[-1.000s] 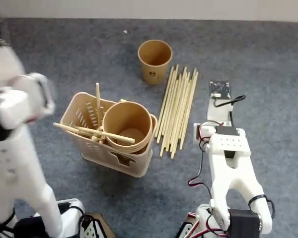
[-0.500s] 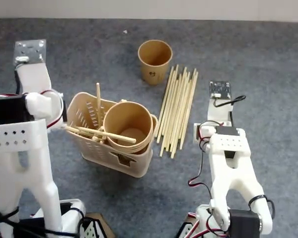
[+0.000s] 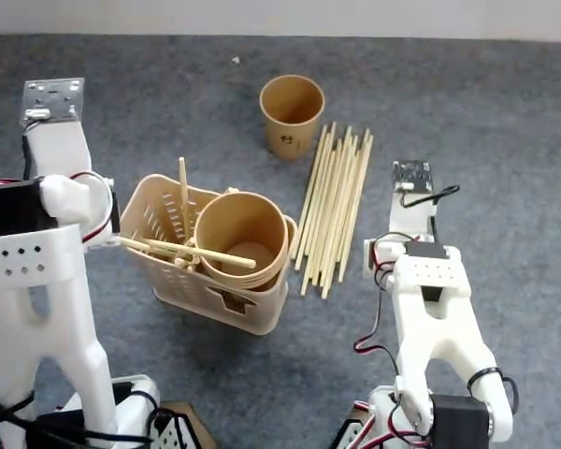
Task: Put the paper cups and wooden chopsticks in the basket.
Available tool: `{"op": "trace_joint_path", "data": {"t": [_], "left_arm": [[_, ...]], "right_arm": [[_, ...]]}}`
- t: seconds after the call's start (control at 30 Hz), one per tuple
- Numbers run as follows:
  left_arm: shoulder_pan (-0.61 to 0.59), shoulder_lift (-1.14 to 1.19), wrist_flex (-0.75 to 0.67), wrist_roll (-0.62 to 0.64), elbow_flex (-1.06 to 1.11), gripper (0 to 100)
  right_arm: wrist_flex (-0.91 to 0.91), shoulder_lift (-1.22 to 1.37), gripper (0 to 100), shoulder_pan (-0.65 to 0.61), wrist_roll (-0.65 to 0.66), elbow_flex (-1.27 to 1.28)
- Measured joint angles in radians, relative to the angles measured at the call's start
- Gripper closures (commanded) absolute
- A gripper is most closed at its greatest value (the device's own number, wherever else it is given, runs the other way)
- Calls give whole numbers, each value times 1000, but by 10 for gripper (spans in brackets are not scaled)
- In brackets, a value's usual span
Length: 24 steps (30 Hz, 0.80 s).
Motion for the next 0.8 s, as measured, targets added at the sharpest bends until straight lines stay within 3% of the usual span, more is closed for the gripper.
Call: {"op": "trace_joint_path", "data": {"t": [0.13, 0.23, 0.4, 0.6, 0.73, 0.8], "left_arm": [[-89, 0, -77, -6, 34, 961], [-135, 0, -212, -6, 129, 951], [-181, 6, -462, -58, 319, 851], [-219, 187, -594, -69, 339, 832], [-218, 388, -598, -52, 206, 832], [-219, 488, -598, -35, 110, 832]], "right_arm": [[117, 2, 850, -61, -5, 2], [126, 2, 850, -115, -35, 2], [101, -124, 850, -147, -91, 17], [74, -562, 850, -311, -104, 203], [51, -939, 850, -439, -40, 402], [77, -1103, 850, -437, -18, 486]]}}
